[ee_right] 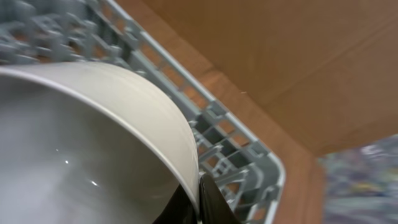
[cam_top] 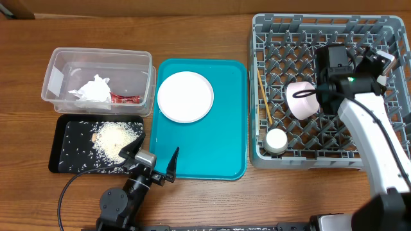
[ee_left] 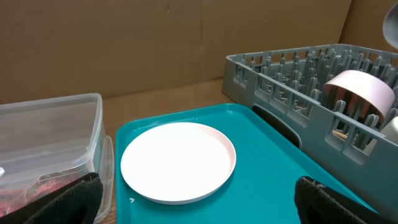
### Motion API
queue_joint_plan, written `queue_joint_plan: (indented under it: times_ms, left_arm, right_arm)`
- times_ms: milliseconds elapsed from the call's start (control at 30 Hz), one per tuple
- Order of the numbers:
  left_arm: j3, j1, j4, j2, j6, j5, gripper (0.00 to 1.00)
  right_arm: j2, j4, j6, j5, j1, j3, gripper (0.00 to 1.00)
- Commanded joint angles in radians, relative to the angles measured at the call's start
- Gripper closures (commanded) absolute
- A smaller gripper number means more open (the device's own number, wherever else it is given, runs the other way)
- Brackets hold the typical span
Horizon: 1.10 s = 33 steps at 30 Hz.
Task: Sort waste into correct bins and load items into the dishwasher
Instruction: 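Grasp the small white bowl and carry it into the dish rack, then release the white bowl in the rack and reach to the white plate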
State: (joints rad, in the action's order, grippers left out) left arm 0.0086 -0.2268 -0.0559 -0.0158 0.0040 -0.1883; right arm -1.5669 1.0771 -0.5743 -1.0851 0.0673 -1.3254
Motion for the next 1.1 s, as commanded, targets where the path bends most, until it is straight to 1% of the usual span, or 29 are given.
queue_joint_plan:
  times_ms: [0,67,333,433,633,733,800,967,1000,1033,1067]
  left_arm:
    - [-0.004,0.006,0.0,0.011,0.016,-0.012,0.0]
    - [-0.004,0.006,0.0,0.011,0.016,-0.012,0.0]
    - [-0.004,0.006,0.0,0.011,0.016,-0.012,0.0]
    - [-0.004,0.006,0.0,0.011,0.016,-0.012,0.0]
    - [-0.004,0.006,0.0,0.011,0.016,-0.012,0.0]
    - [-0.004,0.006,0.0,0.011,0.016,-0.011,0.0]
    - [-0.004,0.006,0.0,0.011,0.016,-0.012,0.0]
    - [-0.004,0.006,0.0,0.011,0.016,-0.012,0.0]
    - [-0.004,0.006,0.0,0.011,0.016,-0.012,0.0]
    - [-0.004,0.006,0.0,0.011,0.016,-0.012,0.0]
    - [-0.004,0.006,0.0,0.011,0.016,-0.011,0.0]
  right_arm:
    - [-0.051,0.006,0.063,-0.075,-0.042,0.01,0.96]
    - [-0.067,0.019,0.062,-0.03,-0.044,0.01,0.96]
    - [-0.151,0.07,0.035,0.042,-0.017,0.026,0.96]
    - [-0.169,0.095,-0.007,0.04,0.014,0.029,0.96]
    - [-0.17,0.107,-0.01,0.041,0.082,0.029,0.96]
    - [-0.17,0.138,-0.058,0.04,0.104,0.029,0.93]
    - [-0.17,0.15,-0.081,0.043,0.114,0.029,0.93]
    - [-0.17,0.188,-0.085,0.048,0.139,0.028,0.94]
    - [-0.17,0.201,-0.086,0.059,0.15,0.027,0.84]
    - [-0.169,0.212,-0.099,0.069,0.161,0.025,0.63]
    - [-0.169,0.23,-0.124,0.084,0.177,0.018,0.58]
